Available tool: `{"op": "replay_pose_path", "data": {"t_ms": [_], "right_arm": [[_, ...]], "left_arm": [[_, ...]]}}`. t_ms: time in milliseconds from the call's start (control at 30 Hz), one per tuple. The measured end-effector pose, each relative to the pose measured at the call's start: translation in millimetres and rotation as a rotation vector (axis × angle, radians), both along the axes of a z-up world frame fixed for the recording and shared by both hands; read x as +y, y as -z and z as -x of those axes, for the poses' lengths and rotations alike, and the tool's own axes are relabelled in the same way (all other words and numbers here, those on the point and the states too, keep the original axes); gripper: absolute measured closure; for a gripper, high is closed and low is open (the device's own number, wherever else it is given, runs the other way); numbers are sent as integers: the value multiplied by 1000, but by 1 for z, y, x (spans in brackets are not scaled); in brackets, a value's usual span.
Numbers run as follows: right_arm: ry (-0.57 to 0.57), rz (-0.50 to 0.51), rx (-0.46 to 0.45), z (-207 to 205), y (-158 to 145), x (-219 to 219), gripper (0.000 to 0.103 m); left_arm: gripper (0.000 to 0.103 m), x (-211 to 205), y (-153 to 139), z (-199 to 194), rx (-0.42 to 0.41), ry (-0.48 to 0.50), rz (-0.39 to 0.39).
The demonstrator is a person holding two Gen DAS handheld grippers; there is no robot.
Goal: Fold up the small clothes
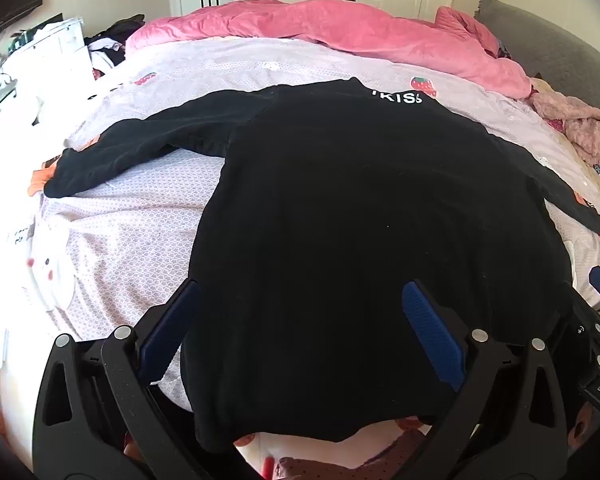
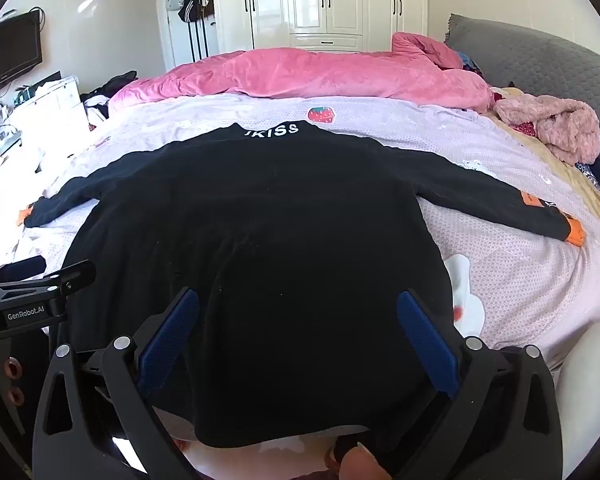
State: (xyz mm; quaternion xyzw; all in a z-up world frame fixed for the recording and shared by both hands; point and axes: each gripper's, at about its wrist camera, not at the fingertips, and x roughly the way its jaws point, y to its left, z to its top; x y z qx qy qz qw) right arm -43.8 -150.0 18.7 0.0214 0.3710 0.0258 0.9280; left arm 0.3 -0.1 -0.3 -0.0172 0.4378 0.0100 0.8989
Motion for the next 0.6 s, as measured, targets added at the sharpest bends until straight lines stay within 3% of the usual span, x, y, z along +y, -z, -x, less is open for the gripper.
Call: {"op": "replay_pose_path", "data": {"t_ms": [433,600], "right_arm": [[-9,0,5,-17,-11,-7,4],[-4,19,-13,1,-3,3,4]], "left_arm": [[8,-9,-7,-1,-8,-11,2],[8,-1,-5,2,-15,-2,8]]}}
